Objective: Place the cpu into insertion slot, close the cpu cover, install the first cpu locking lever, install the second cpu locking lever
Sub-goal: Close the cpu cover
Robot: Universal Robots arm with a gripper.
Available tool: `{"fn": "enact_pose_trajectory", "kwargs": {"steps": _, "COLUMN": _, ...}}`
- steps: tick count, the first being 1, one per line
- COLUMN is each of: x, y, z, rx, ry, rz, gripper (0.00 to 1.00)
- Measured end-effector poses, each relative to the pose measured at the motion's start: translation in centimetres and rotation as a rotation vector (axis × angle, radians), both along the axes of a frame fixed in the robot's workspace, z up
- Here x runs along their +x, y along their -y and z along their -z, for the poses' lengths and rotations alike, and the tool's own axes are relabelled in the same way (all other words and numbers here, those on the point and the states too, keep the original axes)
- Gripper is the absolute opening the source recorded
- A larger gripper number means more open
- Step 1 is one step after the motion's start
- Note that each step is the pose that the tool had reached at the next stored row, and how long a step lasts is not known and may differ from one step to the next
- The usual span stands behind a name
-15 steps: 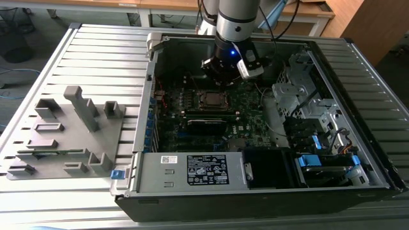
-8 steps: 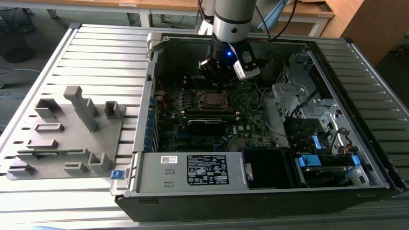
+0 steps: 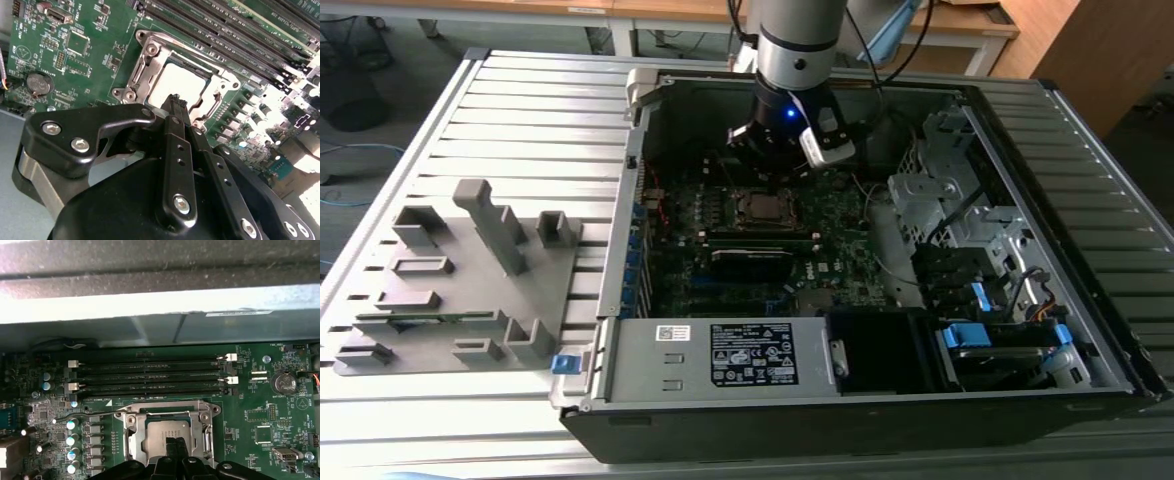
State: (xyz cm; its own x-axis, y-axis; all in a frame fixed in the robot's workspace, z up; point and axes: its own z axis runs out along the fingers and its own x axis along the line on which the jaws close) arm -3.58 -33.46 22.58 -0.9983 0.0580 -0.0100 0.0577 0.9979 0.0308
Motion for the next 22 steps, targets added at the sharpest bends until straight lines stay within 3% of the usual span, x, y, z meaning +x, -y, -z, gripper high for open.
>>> {"fn": "enact_pose_trajectory", "kwargs": {"steps": 7, "x": -0.02, "y": 0.48, "z": 0.02, "rx": 0.0003, "ry": 0.0002, "rz": -0.005, "gripper": 0.11}}
{"fn": "enact_pose_trajectory", "kwargs": {"steps": 10, "x": -0.07, "y": 0.50, "z": 0.04, "rx": 0.0002, "ry": 0.0001, "rz": -0.023, "gripper": 0.11}}
{"fn": "enact_pose_trajectory", "kwargs": {"steps": 22, "x": -0.44, "y": 0.53, "z": 0.71, "rx": 0.0000, "ry": -0.0001, "rz": -0.023, "gripper": 0.11}}
